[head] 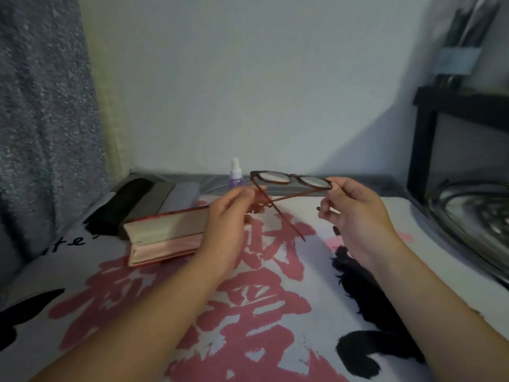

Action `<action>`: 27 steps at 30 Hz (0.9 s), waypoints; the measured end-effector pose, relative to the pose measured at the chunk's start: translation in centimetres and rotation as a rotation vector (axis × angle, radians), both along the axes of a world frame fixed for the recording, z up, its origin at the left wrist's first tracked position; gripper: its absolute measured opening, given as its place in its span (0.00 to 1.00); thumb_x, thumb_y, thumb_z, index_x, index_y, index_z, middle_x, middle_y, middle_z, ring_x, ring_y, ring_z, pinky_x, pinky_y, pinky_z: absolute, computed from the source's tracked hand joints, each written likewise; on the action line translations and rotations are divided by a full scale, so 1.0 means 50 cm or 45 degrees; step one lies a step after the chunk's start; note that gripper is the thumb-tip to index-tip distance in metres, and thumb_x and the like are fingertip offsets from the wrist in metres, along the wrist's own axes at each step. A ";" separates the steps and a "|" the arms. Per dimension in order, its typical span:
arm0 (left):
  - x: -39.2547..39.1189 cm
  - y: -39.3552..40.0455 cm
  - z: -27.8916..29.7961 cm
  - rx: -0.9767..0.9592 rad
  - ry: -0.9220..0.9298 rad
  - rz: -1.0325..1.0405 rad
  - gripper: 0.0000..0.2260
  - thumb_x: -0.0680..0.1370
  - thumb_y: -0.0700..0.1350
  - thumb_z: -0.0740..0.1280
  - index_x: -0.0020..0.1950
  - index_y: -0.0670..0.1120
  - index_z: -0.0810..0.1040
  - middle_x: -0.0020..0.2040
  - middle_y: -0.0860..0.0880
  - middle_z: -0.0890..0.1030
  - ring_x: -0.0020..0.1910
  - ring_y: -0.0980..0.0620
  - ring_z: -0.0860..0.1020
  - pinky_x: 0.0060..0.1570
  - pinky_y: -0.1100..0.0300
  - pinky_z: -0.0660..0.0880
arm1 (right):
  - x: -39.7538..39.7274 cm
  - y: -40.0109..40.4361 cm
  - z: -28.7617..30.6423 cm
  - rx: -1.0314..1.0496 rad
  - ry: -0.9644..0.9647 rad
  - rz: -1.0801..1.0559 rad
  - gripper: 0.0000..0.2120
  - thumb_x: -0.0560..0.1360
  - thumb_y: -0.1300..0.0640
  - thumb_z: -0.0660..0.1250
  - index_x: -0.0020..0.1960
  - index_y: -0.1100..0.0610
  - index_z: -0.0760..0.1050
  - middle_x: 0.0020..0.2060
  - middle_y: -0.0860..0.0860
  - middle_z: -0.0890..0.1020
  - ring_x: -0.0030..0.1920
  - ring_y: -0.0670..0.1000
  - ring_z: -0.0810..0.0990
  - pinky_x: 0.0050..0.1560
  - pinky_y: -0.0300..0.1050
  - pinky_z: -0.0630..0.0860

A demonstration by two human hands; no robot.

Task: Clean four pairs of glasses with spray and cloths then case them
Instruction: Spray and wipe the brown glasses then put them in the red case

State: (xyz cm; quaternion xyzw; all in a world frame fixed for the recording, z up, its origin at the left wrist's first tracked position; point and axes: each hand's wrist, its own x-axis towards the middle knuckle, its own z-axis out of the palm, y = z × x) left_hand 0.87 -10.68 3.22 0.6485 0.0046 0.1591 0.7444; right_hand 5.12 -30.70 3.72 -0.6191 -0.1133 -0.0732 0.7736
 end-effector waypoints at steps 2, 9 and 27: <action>-0.001 -0.006 -0.009 -0.121 -0.003 -0.103 0.13 0.85 0.45 0.59 0.56 0.43 0.83 0.52 0.42 0.86 0.55 0.45 0.84 0.57 0.51 0.77 | 0.003 -0.007 0.005 -0.033 -0.011 0.001 0.12 0.84 0.64 0.60 0.48 0.55 0.81 0.35 0.51 0.76 0.36 0.50 0.74 0.46 0.48 0.77; -0.020 0.005 -0.015 -0.140 -0.093 -0.113 0.12 0.78 0.47 0.65 0.57 0.48 0.83 0.45 0.45 0.86 0.50 0.47 0.85 0.61 0.48 0.78 | 0.001 -0.006 -0.002 -0.098 -0.007 0.077 0.12 0.84 0.62 0.60 0.48 0.55 0.81 0.40 0.53 0.78 0.37 0.52 0.74 0.45 0.50 0.74; -0.026 0.023 -0.008 -0.264 -0.069 -0.322 0.10 0.74 0.41 0.68 0.53 0.41 0.82 0.41 0.44 0.81 0.40 0.51 0.79 0.45 0.60 0.79 | 0.009 -0.046 0.019 -0.250 -0.130 0.033 0.11 0.81 0.53 0.66 0.43 0.54 0.83 0.40 0.59 0.79 0.30 0.50 0.67 0.38 0.43 0.69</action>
